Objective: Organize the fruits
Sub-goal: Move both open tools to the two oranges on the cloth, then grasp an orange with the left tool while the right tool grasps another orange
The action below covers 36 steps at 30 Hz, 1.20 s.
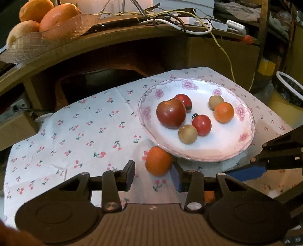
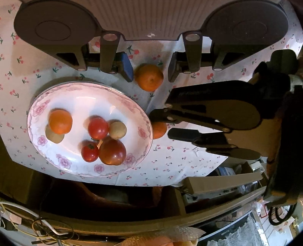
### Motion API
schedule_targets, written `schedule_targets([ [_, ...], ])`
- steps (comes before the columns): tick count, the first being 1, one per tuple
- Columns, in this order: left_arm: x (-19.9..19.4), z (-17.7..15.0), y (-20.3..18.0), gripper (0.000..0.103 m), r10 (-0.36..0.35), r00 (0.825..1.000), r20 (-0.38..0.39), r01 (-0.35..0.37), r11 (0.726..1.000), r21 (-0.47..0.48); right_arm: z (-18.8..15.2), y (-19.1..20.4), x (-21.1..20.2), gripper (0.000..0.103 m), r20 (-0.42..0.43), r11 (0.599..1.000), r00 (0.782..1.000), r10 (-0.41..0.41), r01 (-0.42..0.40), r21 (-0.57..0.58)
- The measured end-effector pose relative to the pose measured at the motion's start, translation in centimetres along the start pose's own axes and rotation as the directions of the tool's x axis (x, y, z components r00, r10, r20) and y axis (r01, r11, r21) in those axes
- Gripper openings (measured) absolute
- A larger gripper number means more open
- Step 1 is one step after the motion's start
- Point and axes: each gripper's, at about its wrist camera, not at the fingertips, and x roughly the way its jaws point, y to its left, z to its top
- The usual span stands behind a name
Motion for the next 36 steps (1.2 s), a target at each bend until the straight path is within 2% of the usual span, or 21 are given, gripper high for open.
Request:
schedule_targets([
  [2, 0.4, 0.0, -0.1, 0.047, -0.003, 1.000, 0.010, 0.003, 1.000, 0.003, 0.1, 0.0, 0.1, 0.039, 0.000, 1.000, 1.000, 0.002, -0.002, 0.002],
  [4, 0.7, 0.1, -0.3, 0.047, 0.001, 1.000, 0.022, -0.002, 1.000, 0.017, 0.1, 0.0, 0.1, 0.032, 0.001, 1.000, 1.000, -0.003, 0.003, 0.001],
  [6, 0.7, 0.1, -0.6, 0.043, -0.003, 1.000, 0.020, 0.002, 1.000, 0.022, 0.2, 0.0, 0.1, 0.031, 0.000, 1.000, 1.000, -0.006, 0.006, 0.002],
  [9, 0.3, -0.1, -0.8, 0.036, 0.004, 1.000, 0.011, -0.004, 1.000, 0.031, 0.2, -0.1, -0.1, 0.030, -0.002, 1.000, 1.000, -0.022, 0.022, -0.004],
  [15, -2.9, -1.6, -1.4, 0.035, 0.003, 1.000, -0.024, -0.003, 1.000, 0.015, -0.9, -0.4, -1.8, 0.030, -0.007, 0.999, 0.999, -0.048, 0.048, -0.003],
  [22, -7.5, -4.8, -4.2, 0.035, -0.011, 0.997, -0.081, 0.012, 1.000, 0.014, -4.1, 0.5, -4.6, 0.030, -0.021, 0.996, 0.996, -0.084, 0.084, -0.020],
  [26, -7.9, -6.9, -5.6, 0.035, -0.005, 0.991, -0.131, 0.011, 0.999, 0.042, -6.2, 0.7, -5.1, 0.031, -0.042, 0.995, 0.994, -0.102, 0.101, -0.021],
  [29, -8.0, -7.0, -6.2, 0.036, 0.006, 0.992, -0.125, 0.004, 0.997, 0.073, -6.6, 0.9, -5.3, 0.035, -0.039, 0.993, 0.992, -0.118, 0.117, -0.024],
  [31, -8.0, -6.8, -6.2, 0.042, -0.009, 0.992, -0.123, 0.018, 0.997, 0.070, -6.7, 1.0, -5.4, 0.045, -0.035, 0.993, 0.993, -0.116, 0.116, -0.022],
  [36, -8.1, -7.3, -6.5, 0.048, -0.009, 0.991, -0.135, 0.022, 0.996, 0.091, -6.7, 1.3, -5.5, 0.050, -0.031, 0.992, 0.994, -0.109, 0.107, -0.062],
])
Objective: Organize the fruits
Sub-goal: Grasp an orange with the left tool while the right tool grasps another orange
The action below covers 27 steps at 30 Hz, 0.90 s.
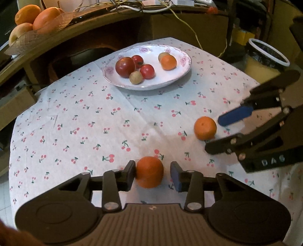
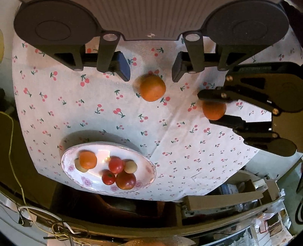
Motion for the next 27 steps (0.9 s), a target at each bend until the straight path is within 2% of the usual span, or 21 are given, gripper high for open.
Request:
schedule_targets([
  [10, -0.1, -0.1, 0.0, 0.049, 0.003, 1.000, -0.008, -0.003, 1.000, -0.013, 0.7, -0.2, 0.3, 0.049, 0.009, 1.000, 1.000, 0.024, -0.025, 0.014],
  [14, -0.2, 0.1, 0.0, 0.049, 0.008, 1.000, -0.009, -0.009, 1.000, -0.017, 0.6, -0.1, 0.4, 0.042, -0.003, 0.999, 0.999, 0.032, -0.032, 0.016],
  [16, -0.3, 0.0, 0.0, 0.045, 0.014, 1.000, -0.010, -0.014, 1.000, -0.023, 0.6, 0.0, 0.5, 0.033, -0.009, 0.999, 1.000, 0.030, -0.030, 0.020],
  [18, -0.4, 0.0, 0.1, 0.035, 0.030, 0.999, -0.010, -0.030, 0.999, -0.030, 0.5, 0.0, 0.5, 0.030, -0.008, 1.000, 1.000, 0.017, -0.017, 0.018],
  [21, -0.6, 0.1, 0.6, 0.035, 0.019, 1.000, -0.010, -0.020, 0.998, -0.063, 0.3, -0.3, 0.2, 0.029, -0.009, 0.999, 1.000, 0.017, -0.017, 0.036],
  [27, -1.0, 1.7, 0.1, 0.035, 0.016, 0.999, 0.038, -0.013, 0.998, -0.061, 1.0, -0.9, -0.6, 0.028, 0.029, 0.997, 0.999, 0.015, -0.017, 0.077],
])
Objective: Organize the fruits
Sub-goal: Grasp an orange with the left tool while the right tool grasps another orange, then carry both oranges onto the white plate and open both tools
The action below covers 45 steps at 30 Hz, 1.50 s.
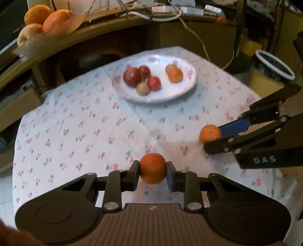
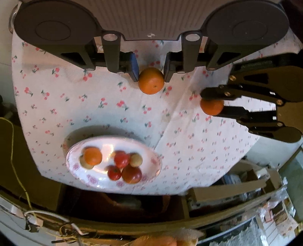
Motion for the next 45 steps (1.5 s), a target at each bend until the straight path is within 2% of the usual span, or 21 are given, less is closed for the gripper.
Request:
schedule_targets([
  [18, 2.3, 7.5, 0.8, 0.034, 0.044, 0.991, 0.128, -0.037, 0.998, -0.058, 5.4, -3.3, -0.2, 0.028, 0.141, 0.993, 0.989, -0.055, 0.039, 0.113],
  [28, 5.0, 9.2, 1.2, 0.034, 0.060, 0.991, 0.121, -0.052, 0.997, -0.063, 7.1, -5.3, 2.1, 0.028, 0.132, 0.988, 0.987, -0.096, 0.079, 0.131],
  [45, 7.5, 9.6, 1.7, 0.034, 0.075, 0.992, 0.098, -0.068, 0.995, -0.071, 7.7, -6.3, 4.6, 0.029, 0.110, 0.988, 0.988, -0.111, 0.097, 0.124],
])
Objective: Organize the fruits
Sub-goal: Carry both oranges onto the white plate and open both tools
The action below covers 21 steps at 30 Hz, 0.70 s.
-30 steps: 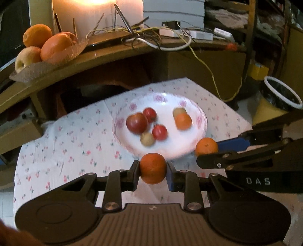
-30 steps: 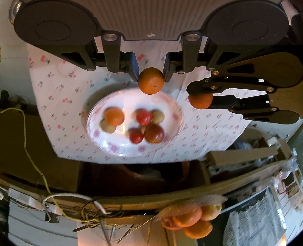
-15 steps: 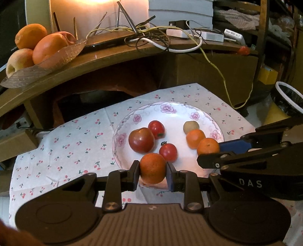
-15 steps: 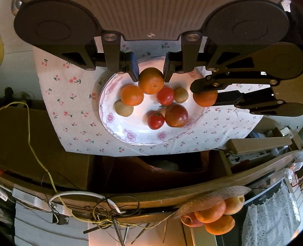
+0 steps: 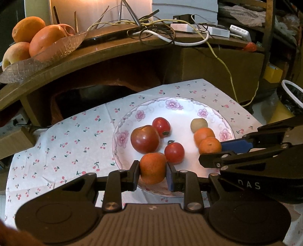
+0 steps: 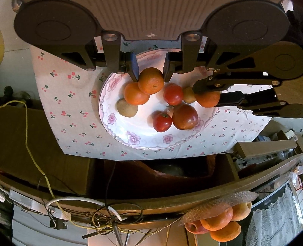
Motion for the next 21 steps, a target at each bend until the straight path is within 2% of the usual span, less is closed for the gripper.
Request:
schedule_targets([
  [21, -0.08, 0.57, 0.45, 0.036, 0.003, 1.000, 0.020, -0.002, 1.000, -0.028, 0.56, -0.58, -0.47, 0.036, 0.048, 1.000, 0.999, -0.001, 0.000, 0.025],
])
